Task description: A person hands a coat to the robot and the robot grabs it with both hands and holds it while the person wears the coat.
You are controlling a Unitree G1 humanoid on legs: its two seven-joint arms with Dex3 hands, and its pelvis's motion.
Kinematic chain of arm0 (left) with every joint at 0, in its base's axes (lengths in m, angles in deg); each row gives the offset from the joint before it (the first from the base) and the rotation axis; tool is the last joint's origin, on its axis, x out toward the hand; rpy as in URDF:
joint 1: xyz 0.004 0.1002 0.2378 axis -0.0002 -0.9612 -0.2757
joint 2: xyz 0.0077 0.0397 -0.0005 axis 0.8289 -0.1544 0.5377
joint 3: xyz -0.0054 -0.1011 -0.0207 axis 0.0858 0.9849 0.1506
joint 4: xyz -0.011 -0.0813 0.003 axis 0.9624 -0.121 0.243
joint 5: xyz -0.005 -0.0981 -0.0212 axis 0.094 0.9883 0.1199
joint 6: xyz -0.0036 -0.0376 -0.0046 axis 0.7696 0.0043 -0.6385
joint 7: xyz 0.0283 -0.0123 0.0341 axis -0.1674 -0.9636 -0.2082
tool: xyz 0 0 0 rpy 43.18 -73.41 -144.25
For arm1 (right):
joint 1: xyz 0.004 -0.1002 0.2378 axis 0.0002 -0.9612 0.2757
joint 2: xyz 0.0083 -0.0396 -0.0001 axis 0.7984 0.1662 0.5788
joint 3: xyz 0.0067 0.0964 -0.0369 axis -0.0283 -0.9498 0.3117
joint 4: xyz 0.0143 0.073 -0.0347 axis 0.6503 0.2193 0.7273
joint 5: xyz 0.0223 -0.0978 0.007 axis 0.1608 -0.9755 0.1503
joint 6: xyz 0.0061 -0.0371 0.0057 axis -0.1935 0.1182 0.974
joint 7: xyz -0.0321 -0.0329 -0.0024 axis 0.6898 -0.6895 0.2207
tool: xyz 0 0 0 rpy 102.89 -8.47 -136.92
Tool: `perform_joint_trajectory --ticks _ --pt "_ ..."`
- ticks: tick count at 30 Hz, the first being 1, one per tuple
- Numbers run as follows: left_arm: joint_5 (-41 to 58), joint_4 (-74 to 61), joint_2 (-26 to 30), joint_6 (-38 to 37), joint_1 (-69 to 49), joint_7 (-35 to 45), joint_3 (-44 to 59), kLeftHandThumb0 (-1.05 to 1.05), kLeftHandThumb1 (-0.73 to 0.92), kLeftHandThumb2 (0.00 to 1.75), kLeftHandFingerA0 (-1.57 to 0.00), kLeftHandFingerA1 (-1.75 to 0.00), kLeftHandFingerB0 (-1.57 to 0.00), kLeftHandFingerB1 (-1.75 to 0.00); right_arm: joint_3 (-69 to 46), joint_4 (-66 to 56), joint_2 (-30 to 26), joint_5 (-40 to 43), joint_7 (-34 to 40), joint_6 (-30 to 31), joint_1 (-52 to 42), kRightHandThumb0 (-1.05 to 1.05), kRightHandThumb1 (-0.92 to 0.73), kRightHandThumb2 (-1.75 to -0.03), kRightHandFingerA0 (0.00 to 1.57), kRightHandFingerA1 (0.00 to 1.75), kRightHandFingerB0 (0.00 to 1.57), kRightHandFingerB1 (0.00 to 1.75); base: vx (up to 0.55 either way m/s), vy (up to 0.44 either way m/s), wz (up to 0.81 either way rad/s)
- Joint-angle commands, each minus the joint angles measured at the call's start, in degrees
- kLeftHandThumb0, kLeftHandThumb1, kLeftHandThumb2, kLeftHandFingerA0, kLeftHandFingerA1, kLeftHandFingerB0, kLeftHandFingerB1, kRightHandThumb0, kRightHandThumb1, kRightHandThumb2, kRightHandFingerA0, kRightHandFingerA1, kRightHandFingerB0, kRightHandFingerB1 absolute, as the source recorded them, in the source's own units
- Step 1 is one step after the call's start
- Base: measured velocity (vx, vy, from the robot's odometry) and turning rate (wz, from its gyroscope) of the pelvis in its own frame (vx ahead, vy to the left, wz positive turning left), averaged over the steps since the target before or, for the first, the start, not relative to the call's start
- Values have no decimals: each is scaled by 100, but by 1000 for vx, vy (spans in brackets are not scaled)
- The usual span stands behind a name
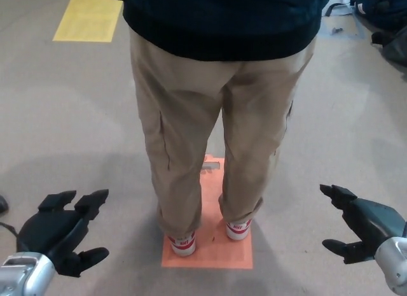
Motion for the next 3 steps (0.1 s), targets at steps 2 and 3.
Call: perform_joint_trajectory --ticks 2,3 --pt "13 17 -17 101 -210 -107 -135 -70 85 68 -24 -30 0 -14 99 -142 -125 30 -122 108 -233 -29 -69 -65 35 34 7 18 0 0 0" --pt "13 17 -17 101 -210 -107 -135 -70 85 68 -24 -30 0 -14 99 -142 -125 30 -122 108 -233 -29 -69 -65 35 34 7 18 0 0 0"
